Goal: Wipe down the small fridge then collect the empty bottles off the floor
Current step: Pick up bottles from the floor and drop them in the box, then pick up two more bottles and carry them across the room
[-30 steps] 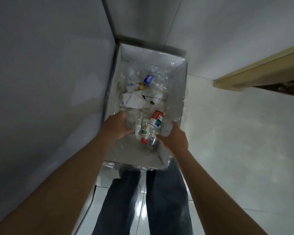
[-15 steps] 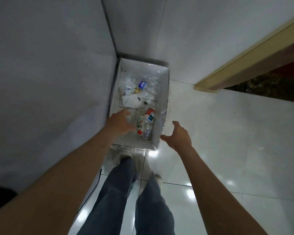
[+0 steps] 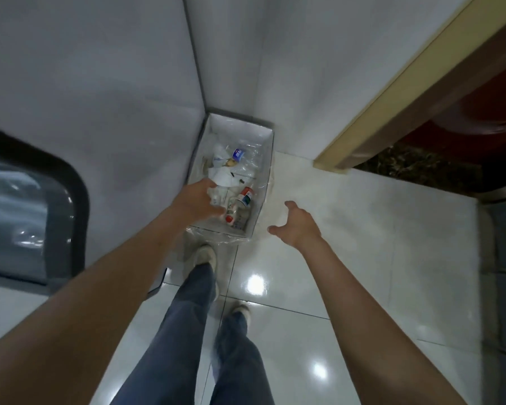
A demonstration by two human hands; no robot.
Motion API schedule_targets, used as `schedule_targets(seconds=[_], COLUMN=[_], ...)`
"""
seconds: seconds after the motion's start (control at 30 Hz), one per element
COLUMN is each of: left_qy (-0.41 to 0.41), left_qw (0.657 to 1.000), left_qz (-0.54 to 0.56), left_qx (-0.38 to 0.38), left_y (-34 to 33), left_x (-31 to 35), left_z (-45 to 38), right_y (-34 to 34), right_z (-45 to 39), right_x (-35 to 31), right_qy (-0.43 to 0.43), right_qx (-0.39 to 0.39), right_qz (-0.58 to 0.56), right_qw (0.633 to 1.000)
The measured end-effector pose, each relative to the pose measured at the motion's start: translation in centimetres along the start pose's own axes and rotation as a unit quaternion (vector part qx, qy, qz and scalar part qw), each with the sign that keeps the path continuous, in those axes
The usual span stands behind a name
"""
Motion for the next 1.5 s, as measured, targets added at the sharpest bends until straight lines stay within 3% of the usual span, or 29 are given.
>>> schedule_targets(seconds=[0.27,0.5,0.8,1.1,1.5], left_qy=[-0.05,-0.039,-0.041,-0.058,0.06], left_qw=[0.998,0.997,0.994,0.993,0.974], left_qz=[-0.001,0.002,-0.01,-0.024,0.043], left_qx=[0.047,0.068,0.102,0.105,0.215], left_y=[2.2,4.7,9.0,10.6,13.7], left_x=[2.4,-0.5,-8.6,-18.2,-29.4], left_z=[8.2,13.0,19.7,28.4,42.4], right_y=[3.5,2.8,-1.6,-10.1,-16.4], right_z=[6.6,11.7,18.1,28.6,38.3], right_x=[-1.5,-4.2,-9.2,-12.1,-18.6], right_qy=[0.074,0.14,0.192,0.203,0.334], right_qx=[0.031,0.029,0.025,0.034,0.0], right_qz=[0.001,0.027,0.047,0.066,0.166], right_qw=[0.997,0.989,0.98,0.976,0.928])
Point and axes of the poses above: each hand's wrist, its own z-axis away from the middle knuckle, its own y-axis out of the back of the hand, x = y × z, the point moved 2 cm from there along -z, towards the middle knuckle, and after that the axes turned 6 degrees about x, right-handed, at the moved point
